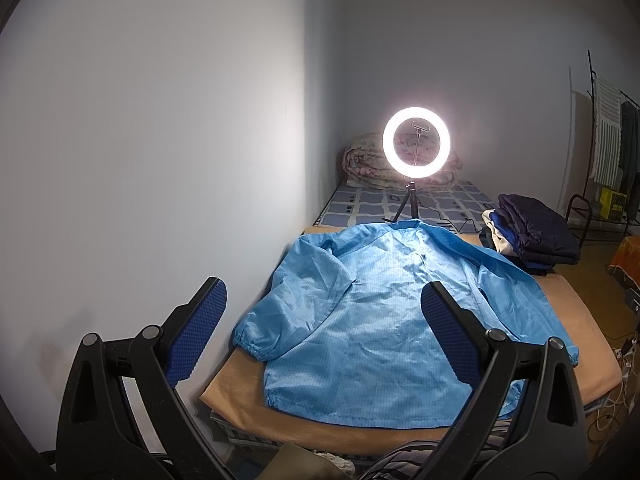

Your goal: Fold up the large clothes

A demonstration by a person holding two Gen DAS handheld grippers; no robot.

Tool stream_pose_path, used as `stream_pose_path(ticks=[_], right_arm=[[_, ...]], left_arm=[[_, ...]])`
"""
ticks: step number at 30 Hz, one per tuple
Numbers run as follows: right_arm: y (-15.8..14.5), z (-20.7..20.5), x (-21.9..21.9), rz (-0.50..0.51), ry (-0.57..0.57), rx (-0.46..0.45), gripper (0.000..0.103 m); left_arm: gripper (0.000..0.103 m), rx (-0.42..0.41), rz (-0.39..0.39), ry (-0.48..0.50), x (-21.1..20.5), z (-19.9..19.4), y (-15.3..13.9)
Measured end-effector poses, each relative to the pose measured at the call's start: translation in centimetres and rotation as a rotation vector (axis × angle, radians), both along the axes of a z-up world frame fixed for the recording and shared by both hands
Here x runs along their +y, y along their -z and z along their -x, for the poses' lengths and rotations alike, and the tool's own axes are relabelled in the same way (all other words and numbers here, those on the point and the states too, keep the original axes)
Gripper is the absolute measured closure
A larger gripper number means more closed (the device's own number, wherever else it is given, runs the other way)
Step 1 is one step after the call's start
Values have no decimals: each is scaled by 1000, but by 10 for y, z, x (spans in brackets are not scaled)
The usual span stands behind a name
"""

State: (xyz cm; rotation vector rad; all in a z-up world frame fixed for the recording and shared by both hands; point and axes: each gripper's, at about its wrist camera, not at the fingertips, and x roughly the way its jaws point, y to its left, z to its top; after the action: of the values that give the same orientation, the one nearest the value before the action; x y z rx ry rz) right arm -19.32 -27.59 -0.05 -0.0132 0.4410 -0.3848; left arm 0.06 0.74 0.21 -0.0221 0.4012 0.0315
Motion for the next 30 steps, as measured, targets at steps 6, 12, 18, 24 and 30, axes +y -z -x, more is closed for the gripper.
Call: stream_pose_path(ticks=[6, 12, 18, 24, 30], right_arm=[[1, -4, 0, -3, -5, -2, 1], [2, -5, 0, -10, -4, -1, 1], [4, -4, -2, -18, -5, 0, 1], [5, -3, -2, -19, -7, -1, 1], [6, -3, -1, -19, -8, -3, 1]], left_arm=[[4, 1, 0, -1, -1, 1, 0], [4, 0, -5, -3, -2, 2, 1], [3, 0, -6, -2, -2, 2, 1], [4, 0, -8, -2, -4, 3, 1], [3, 0, -10, -2, -5, 3, 1]])
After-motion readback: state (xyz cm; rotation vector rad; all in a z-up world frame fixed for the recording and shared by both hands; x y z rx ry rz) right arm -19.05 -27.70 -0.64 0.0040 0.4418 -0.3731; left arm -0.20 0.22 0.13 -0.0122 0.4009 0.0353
